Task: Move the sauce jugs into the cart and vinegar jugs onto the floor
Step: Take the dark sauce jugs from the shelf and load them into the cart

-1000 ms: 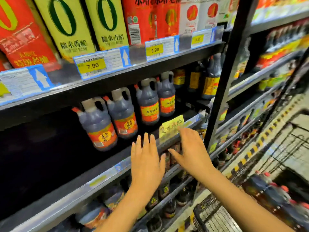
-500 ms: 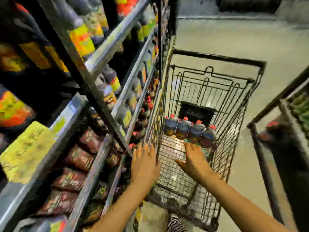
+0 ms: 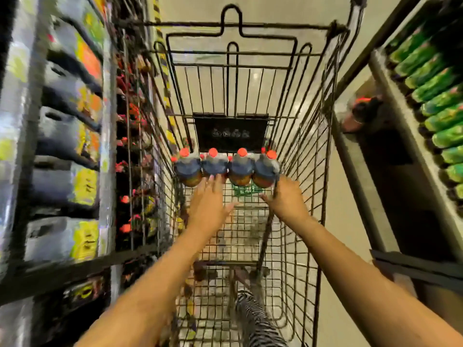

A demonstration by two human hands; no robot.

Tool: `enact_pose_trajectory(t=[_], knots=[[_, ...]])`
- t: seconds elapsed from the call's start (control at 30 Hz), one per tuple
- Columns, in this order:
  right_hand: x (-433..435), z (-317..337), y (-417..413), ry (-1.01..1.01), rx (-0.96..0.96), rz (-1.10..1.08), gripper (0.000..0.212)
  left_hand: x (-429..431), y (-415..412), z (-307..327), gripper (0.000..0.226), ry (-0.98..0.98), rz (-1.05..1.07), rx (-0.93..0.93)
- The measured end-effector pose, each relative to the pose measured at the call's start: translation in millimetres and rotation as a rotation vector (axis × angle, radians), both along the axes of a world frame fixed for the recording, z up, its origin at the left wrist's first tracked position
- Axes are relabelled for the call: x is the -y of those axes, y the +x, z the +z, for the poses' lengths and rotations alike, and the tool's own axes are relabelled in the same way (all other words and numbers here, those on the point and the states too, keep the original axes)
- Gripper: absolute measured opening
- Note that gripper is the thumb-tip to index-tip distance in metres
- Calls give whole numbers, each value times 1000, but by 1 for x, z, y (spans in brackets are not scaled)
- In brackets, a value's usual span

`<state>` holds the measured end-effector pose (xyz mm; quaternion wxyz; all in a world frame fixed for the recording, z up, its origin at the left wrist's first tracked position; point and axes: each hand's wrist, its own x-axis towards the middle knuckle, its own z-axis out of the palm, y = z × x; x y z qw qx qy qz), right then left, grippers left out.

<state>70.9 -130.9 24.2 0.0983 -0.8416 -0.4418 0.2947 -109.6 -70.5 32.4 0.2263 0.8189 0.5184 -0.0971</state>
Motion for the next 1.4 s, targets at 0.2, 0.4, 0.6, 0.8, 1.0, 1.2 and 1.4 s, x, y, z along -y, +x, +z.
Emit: enact_pose_trajectory(t=[0.2, 0.4, 0.6, 0.8, 1.0, 1.2, 1.4], knots=[[-52, -50, 32, 135, -144, -229, 48, -83, 69, -69, 91, -16, 26, 174], [-75, -91, 40, 134, -232, -405, 44, -118, 96, -115, 60, 143, -140, -46], [-83, -105, 41, 166, -354, -601, 38, -111, 99, -117, 34, 137, 47, 186], [-64, -82, 23, 150, -385, -547, 37, -84, 81, -90, 23, 181, 171, 412], [-14, -8, -8, 236, -487, -317, 24, -34, 21, -14, 27, 170, 323, 622], [18, 102, -60, 302, -524, -94, 27, 30, -55, 98, 41, 401, 374, 692], [71, 218, -126, 424, -612, 198, 21, 123, -137, 217, 25, 624, 522, 740]])
